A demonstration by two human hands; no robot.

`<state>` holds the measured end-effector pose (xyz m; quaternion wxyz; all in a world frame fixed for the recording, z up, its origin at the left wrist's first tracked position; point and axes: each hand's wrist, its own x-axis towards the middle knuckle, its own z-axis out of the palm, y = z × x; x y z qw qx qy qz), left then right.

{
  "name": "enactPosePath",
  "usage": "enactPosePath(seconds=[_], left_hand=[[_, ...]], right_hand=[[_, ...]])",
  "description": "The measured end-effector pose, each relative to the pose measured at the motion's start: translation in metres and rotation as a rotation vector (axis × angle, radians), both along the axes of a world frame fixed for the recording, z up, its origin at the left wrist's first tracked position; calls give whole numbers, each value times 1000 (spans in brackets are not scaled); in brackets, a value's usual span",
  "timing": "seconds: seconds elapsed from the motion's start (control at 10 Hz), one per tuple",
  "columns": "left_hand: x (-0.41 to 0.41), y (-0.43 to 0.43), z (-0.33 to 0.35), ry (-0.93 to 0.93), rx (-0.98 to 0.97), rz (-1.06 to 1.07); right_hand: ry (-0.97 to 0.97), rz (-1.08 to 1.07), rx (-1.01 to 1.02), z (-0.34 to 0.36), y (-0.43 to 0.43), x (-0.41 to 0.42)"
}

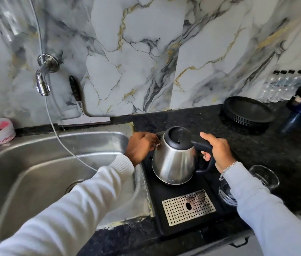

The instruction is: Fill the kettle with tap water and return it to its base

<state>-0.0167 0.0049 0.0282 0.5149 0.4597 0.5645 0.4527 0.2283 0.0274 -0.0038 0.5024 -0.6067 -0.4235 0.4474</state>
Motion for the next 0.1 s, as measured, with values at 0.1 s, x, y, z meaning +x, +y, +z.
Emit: enactPosePath(seconds=[0.1], left_hand=[[-4, 1, -4, -63, 31, 22]], right_hand=[[-80, 39, 48, 5, -6, 1]])
